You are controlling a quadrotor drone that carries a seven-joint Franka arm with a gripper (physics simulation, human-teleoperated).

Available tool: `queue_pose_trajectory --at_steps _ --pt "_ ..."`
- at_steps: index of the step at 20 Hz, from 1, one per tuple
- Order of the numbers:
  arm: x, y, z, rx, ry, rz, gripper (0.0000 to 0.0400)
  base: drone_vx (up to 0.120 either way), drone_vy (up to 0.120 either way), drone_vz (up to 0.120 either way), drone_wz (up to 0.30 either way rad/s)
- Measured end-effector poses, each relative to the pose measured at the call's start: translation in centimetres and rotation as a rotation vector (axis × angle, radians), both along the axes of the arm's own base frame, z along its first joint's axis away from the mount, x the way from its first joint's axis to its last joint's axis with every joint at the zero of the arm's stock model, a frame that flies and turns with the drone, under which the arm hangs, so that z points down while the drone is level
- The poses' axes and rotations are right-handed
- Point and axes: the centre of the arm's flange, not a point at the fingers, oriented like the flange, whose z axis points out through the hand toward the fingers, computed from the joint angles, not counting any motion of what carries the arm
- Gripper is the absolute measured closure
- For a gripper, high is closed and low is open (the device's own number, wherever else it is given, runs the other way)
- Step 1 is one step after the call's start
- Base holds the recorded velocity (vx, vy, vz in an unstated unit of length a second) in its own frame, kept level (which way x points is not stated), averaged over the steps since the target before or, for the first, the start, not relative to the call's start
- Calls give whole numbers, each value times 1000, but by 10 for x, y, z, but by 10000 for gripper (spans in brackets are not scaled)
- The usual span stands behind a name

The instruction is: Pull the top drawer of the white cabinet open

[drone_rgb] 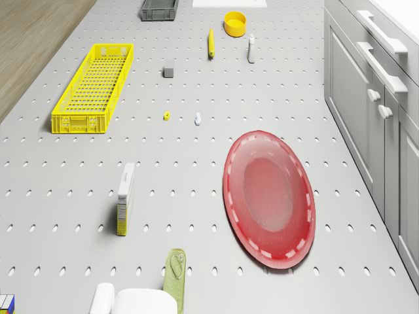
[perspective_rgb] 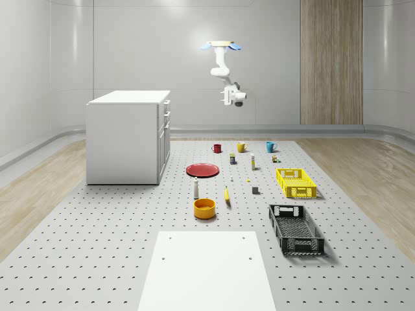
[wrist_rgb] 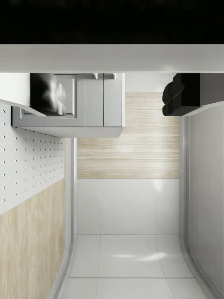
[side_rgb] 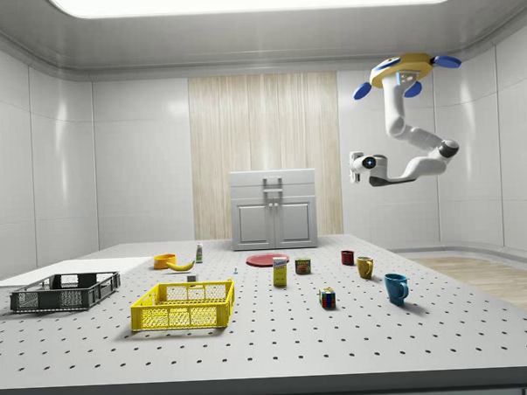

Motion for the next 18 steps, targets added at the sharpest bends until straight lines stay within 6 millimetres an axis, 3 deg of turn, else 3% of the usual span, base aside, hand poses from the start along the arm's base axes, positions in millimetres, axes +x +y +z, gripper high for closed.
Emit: queue_pose_trajectory --at_steps 18 --pt "0 0 0 0 0 0 95 120 -120 0 0"
